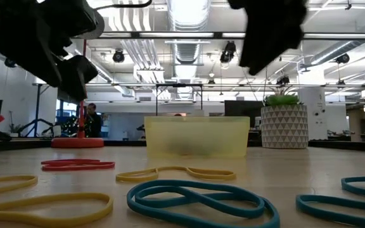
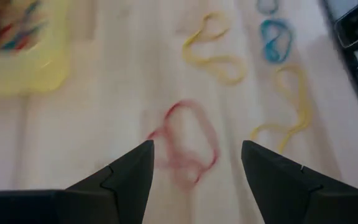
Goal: Pick and place rubber bands into bin
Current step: Put the red rubber band into the yellow bin
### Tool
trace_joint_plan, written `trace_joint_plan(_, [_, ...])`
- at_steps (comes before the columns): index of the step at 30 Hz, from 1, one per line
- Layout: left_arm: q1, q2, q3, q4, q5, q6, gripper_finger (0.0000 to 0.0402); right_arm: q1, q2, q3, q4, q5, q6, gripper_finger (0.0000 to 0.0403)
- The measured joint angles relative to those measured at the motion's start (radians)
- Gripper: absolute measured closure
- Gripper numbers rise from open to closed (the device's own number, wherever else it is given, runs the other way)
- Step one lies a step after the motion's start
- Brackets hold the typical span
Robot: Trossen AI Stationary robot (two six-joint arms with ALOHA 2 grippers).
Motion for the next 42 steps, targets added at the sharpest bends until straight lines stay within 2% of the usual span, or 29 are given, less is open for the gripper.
trace_joint_plan(3, [-0.062, 0.058, -0.003, 0.072, -0.083, -0.032, 0.0176, 0.046, 0.016, -0.012, -0.001, 0.006, 0.076, 0.0181])
trace_joint_plan(8, [-0.098, 0.149, 0.032, 0.079, -0.283, -0.094, 0.0176, 0.075, 0.030, -0.025, -0.005, 0.057, 0.079, 0.0182])
trace_joint_plan(17, [-0.109, 0.398, 0.080, 0.114, -0.274, -0.150, 0.0176, 0.085, 0.029, -0.040, -0.008, 0.060, 0.103, 0.0181])
trace_joint_plan(22, [-0.112, 0.479, 0.125, 0.125, -0.264, -0.208, 0.0184, 0.102, 0.029, -0.052, -0.010, 0.060, 0.104, 0.0182])
trace_joint_plan(26, [-0.112, 0.492, 0.128, 0.129, -0.258, -0.214, 0.0236, 0.111, 0.030, -0.061, -0.013, 0.060, 0.107, 0.0182])
trace_joint_plan(33, [-0.098, 0.533, 0.045, 0.149, -0.265, -0.214, 0.0382, 0.112, 0.030, -0.064, -0.025, 0.081, 0.120, 0.0183])
trace_joint_plan(37, [-0.075, 0.547, 0.025, 0.163, -0.202, -0.285, 0.0396, 0.110, 0.030, -0.064, -0.025, 0.136, 0.164, 0.0183])
trace_joint_plan(42, [-0.051, 0.428, 0.077, 0.096, -0.194, -0.212, 0.0401, 0.109, 0.030, -0.064, -0.026, 0.157, 0.182, 0.0183])
